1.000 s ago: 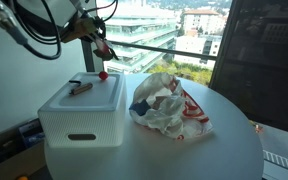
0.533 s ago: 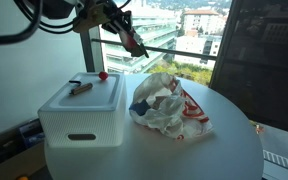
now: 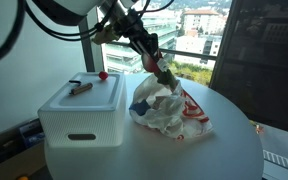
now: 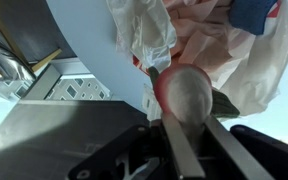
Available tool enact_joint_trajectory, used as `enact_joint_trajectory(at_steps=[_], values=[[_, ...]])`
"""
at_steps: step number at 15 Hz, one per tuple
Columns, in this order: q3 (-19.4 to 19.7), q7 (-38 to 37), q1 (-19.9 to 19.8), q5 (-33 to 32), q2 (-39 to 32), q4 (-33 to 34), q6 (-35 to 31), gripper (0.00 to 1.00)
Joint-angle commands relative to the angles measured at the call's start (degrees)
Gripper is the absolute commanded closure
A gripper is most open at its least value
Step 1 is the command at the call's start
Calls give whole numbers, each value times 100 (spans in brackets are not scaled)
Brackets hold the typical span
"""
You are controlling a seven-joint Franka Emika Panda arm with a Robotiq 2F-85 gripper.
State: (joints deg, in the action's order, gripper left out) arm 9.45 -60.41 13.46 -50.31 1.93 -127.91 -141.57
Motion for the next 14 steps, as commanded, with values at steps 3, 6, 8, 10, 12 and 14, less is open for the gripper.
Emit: enact_joint_trajectory(at_steps=[3, 6, 8, 10, 12, 14], values=[[-667, 234, -655, 932, -632, 542, 441, 86], [-816, 174, -667, 868, -807, 692, 464, 86], [-869, 174, -654, 872, -923, 799, 444, 86], [-938, 106, -587, 719, -973, 874, 402, 86], [-1010, 139, -544, 717, -1045, 977, 462, 86], [-1040, 176, -547, 801, -1200, 1132, 560, 86]])
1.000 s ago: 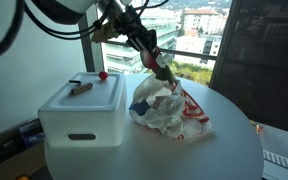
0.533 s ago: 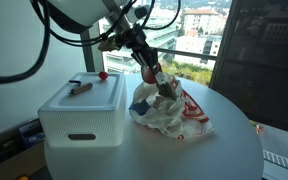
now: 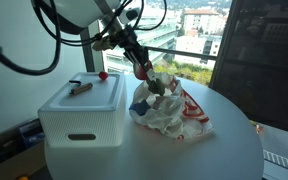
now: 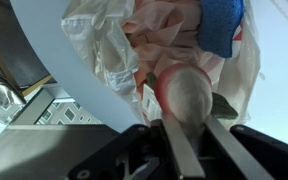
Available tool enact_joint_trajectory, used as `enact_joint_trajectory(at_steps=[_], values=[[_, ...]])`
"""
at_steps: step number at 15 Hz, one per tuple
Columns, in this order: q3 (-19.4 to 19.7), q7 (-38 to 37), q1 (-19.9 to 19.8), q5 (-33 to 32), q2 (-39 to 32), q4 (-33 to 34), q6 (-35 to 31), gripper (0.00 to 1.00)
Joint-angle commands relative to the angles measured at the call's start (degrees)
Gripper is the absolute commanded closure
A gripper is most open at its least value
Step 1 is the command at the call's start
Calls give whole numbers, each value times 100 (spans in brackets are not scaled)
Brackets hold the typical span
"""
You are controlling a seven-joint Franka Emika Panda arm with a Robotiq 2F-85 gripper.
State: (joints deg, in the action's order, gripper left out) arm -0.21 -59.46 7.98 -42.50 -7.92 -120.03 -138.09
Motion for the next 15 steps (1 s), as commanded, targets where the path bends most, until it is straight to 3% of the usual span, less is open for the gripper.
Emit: enact_joint_trajectory(at_steps=[1, 5, 9, 15], values=[[-71, 130, -22, 114, -306, 436, 297, 86], [-17, 566, -176, 697, -755, 874, 436, 85], [98, 1372, -325, 1698, -1423, 1588, 706, 84], [447, 1761, -341, 2476, -2307, 2418, 1196, 84]])
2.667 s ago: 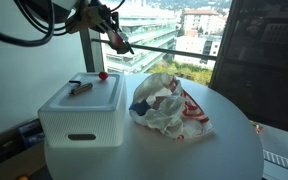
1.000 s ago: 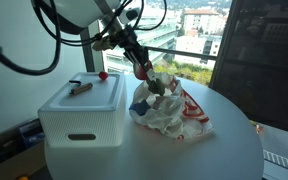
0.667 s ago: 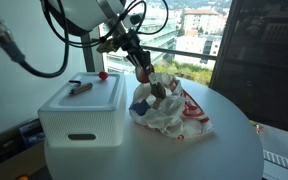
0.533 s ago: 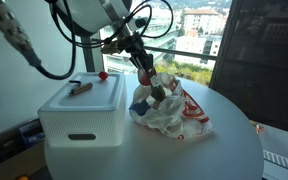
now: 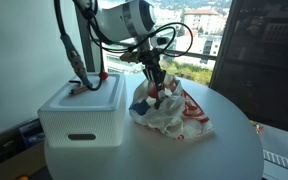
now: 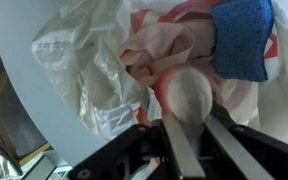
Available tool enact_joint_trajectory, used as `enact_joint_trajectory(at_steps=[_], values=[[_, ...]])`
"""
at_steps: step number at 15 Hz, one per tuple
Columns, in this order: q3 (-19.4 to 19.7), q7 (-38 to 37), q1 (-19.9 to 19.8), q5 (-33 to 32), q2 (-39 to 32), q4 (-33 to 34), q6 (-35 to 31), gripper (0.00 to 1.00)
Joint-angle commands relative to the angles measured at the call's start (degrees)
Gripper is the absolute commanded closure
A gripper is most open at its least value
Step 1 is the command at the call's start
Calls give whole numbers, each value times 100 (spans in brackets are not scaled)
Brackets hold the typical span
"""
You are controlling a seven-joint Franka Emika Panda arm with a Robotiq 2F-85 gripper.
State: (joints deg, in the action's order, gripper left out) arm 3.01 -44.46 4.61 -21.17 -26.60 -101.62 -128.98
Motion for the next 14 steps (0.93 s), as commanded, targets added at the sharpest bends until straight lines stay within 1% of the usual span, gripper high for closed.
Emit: enact_joint_trajectory(at_steps=[1, 3, 4, 5, 6, 8, 9, 11, 12, 13, 14], values=[[138, 372, -34, 458, -524, 633, 247, 83], [193, 530, -40, 584, -651, 717, 143, 80], [205, 564, -31, 677, -673, 736, 157, 56], [216, 615, -1, 725, -657, 720, 204, 56], [246, 599, 69, 699, -611, 682, 255, 48], [389, 368, 320, 402, -436, 503, 293, 34], [459, 255, 453, 227, -352, 409, 246, 25], [623, -62, 776, -283, -171, 234, 138, 10], [714, -300, 963, -646, -72, 168, 100, 3], [758, -531, 1104, -952, 11, 126, 79, 0], [780, -767, 1237, -1288, 114, 66, 36, 0]])
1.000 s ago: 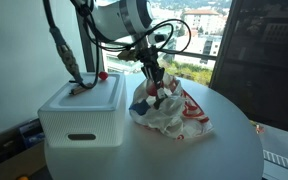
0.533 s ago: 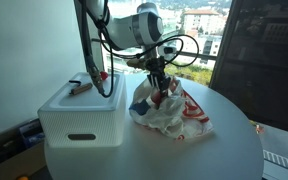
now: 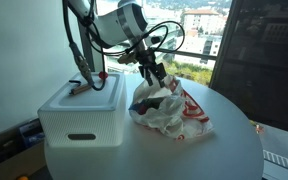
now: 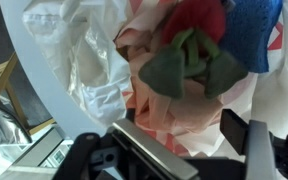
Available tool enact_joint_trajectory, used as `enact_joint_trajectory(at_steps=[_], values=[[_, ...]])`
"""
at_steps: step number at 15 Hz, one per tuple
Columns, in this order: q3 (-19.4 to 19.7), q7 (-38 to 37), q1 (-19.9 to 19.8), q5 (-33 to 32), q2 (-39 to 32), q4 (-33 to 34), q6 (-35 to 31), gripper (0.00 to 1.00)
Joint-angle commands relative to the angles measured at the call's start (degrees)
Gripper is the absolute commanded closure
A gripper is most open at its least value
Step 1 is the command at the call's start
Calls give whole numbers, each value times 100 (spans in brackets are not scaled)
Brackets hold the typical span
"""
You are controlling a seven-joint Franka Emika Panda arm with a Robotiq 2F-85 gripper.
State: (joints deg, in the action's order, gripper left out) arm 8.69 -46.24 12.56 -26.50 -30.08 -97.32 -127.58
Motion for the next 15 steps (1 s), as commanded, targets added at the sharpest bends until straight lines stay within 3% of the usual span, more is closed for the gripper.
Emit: enact_joint_trajectory(at_steps=[1, 3, 9, 15], values=[[164, -739, 525, -1007, 572, -440, -188, 0], [-198, -582, 505, -1176, 860, -699, -436, 0], [-1132, 509, 414, -658, 1227, -1200, -1153, 0], [-1695, 2979, 97, 815, 1061, -1117, -1027, 0]])
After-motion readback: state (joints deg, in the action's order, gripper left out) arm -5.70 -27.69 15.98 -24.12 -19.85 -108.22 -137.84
